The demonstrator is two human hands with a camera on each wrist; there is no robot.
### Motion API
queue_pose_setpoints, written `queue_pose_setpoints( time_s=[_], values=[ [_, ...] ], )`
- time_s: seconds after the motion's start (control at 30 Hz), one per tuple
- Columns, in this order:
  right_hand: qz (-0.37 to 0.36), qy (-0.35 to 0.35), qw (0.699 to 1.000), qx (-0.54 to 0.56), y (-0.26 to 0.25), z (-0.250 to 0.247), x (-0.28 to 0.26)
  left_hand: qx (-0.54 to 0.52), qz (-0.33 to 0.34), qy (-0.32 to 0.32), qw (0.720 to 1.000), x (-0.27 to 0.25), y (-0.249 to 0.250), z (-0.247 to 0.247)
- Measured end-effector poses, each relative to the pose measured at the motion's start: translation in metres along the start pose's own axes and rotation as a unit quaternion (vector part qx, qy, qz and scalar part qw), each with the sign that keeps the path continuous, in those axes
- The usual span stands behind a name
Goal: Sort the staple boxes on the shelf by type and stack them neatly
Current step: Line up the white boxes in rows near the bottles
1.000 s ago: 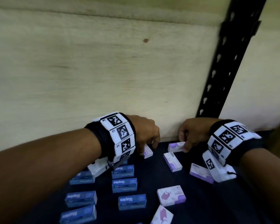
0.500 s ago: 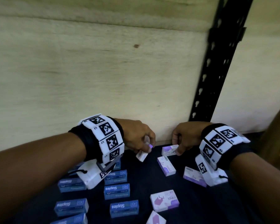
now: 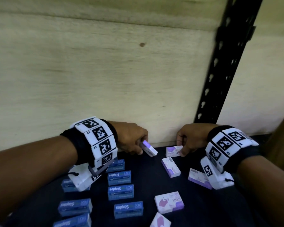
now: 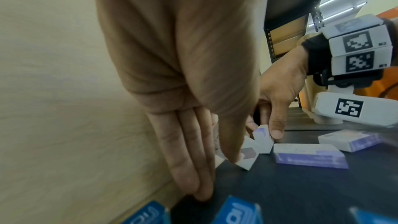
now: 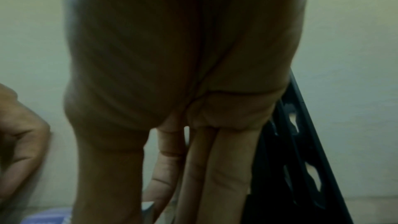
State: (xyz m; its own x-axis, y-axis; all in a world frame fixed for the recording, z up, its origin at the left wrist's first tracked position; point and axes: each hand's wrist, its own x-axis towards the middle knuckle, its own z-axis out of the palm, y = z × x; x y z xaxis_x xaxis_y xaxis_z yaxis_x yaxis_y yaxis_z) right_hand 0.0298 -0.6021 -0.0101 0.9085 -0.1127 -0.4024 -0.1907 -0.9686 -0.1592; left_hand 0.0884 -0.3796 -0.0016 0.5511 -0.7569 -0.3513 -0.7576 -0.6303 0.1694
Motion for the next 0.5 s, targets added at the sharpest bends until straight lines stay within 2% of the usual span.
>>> queue_pose_setpoints(
  time_s=[0.13,0.27,0.5],
  values=[
    [0.002,0.0,1.0,0.019,0.002,0.002,0.001,0.085,0.0,0.025,0.996,0.001,0.008,-0.002],
    [-0.006,-0.007,0.999,0.042,0.002,0.004,0.002,0.204,-0.018,0.037,0.978,0.003,0.02,-0.001],
    [-0.007,0.012,1.0,0.025,0.004,0.006,-0.001,0.212,-0.024,0.03,0.976,0.011,0.031,0.002]
  ],
)
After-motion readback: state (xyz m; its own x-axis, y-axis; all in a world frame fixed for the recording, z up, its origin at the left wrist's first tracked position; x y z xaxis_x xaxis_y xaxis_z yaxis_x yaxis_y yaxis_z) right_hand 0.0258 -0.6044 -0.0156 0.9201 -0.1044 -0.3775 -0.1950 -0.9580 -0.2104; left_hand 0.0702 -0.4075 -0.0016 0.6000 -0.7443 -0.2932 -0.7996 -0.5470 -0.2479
